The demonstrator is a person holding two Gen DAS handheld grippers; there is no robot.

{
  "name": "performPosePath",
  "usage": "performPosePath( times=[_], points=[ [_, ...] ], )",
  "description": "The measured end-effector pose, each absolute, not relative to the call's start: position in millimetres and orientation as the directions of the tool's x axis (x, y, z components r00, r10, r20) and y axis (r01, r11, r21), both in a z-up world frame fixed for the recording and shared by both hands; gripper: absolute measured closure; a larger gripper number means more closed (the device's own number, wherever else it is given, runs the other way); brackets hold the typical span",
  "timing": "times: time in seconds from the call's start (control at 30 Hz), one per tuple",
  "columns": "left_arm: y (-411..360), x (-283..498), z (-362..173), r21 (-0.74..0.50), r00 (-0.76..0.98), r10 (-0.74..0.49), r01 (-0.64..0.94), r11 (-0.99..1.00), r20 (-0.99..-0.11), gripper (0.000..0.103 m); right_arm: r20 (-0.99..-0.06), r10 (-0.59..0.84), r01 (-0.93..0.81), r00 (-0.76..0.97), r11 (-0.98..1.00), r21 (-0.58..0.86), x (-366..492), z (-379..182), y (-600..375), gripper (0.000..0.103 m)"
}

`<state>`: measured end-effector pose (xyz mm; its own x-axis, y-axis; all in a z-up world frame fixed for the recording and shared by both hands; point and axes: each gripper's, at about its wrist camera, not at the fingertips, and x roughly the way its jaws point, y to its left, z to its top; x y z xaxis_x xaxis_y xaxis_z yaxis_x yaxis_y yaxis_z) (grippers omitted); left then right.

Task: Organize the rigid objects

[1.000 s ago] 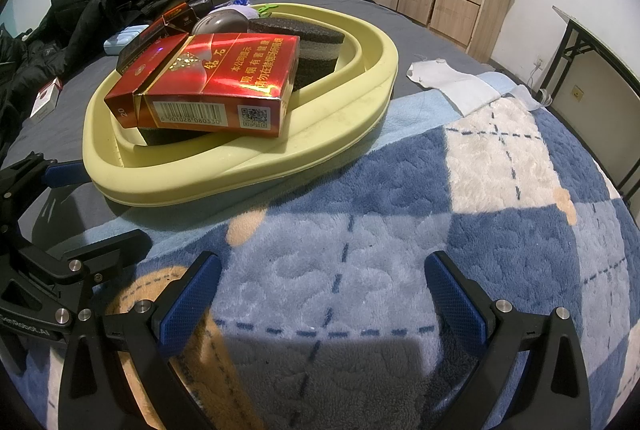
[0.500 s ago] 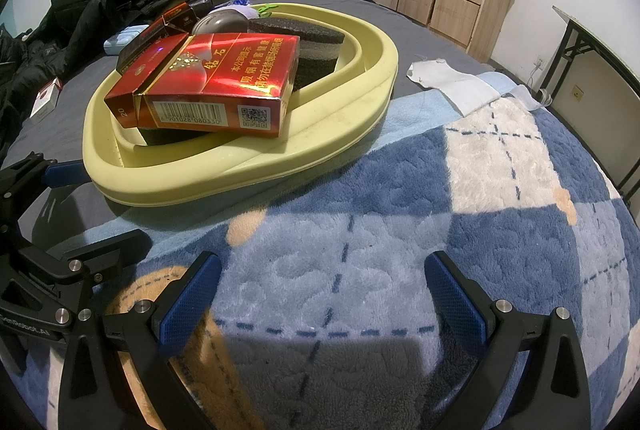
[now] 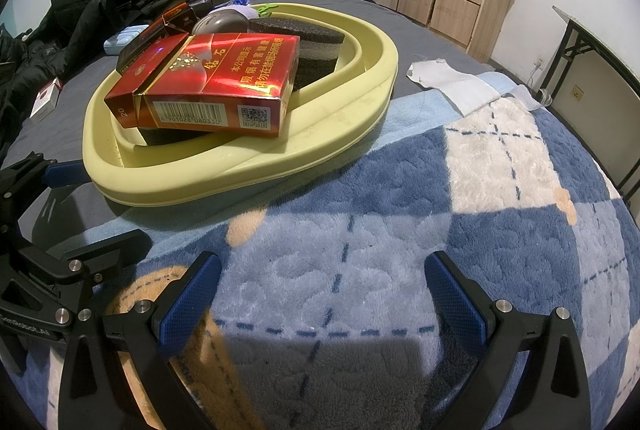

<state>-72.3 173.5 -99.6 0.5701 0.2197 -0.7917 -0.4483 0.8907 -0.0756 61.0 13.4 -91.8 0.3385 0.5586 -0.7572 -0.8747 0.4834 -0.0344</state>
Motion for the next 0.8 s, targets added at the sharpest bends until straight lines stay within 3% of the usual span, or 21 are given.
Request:
performPosePath(
  times=[0.8],
  points=[
    [173.4, -72.0, -99.3, -0.076, 0.57, 0.22, -0.448, 0.891, -0.792, 0.0, -0.757, 0.559, -0.875, 0.338, 0.483, -0.035, 61.2, -91.8, 13.2, 0.0]
  ],
)
